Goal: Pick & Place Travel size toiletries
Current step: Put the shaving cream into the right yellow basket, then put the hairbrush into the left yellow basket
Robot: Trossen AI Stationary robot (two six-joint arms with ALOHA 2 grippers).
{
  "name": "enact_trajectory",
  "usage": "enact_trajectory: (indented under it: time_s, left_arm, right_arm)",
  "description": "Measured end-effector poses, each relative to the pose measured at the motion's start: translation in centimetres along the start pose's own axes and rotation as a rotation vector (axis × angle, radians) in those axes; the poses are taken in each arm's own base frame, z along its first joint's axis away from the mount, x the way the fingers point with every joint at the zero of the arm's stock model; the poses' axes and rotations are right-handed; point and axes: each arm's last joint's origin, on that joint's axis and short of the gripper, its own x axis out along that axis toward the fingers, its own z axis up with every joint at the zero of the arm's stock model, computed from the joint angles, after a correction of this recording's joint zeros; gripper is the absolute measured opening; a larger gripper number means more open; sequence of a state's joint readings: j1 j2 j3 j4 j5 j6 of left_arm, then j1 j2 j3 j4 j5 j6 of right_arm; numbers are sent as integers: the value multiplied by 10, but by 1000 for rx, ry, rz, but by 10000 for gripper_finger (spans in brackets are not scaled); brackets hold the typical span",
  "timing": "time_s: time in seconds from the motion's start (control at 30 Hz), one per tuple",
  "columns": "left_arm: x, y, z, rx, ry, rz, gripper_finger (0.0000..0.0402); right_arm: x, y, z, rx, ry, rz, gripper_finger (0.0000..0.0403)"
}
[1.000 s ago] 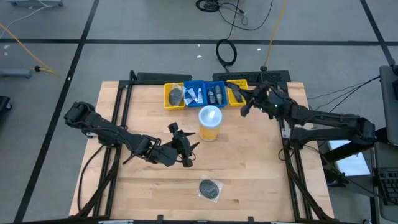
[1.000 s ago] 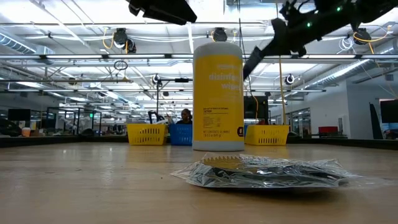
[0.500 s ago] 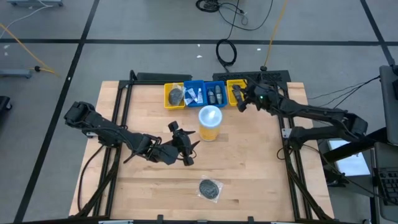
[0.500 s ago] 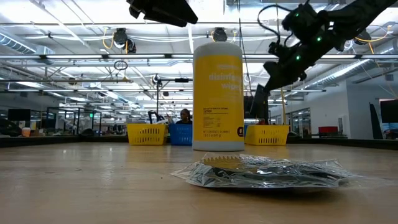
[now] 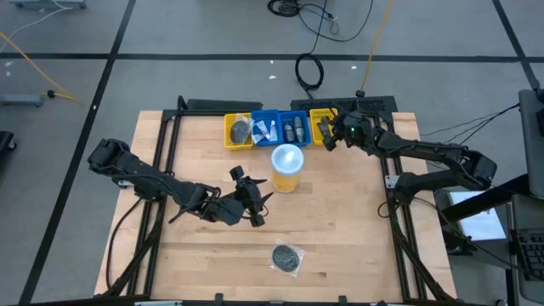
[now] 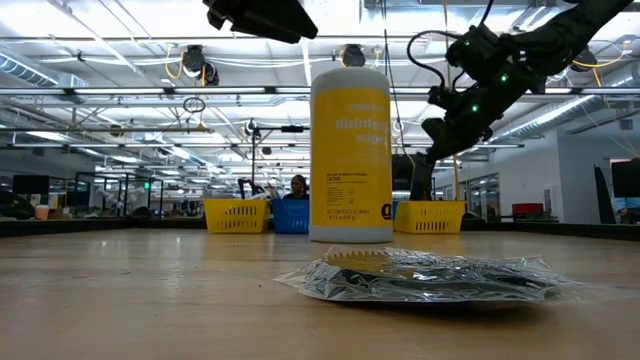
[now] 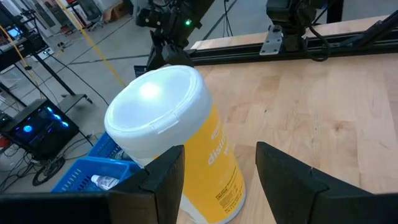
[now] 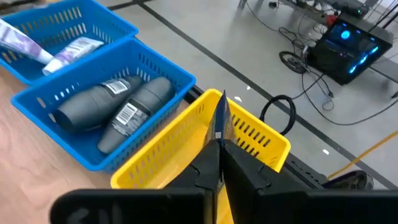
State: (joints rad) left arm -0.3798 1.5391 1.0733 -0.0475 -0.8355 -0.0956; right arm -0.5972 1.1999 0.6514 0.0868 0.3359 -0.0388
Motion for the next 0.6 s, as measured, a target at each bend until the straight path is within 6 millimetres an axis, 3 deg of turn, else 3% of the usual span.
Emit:
enact_trajectory:
  time_s: [0.6]
  left_arm:
    - [0,0,0,-16,0,0,198]
  right_arm:
    - [-1,2,1,-5,-10,6,93]
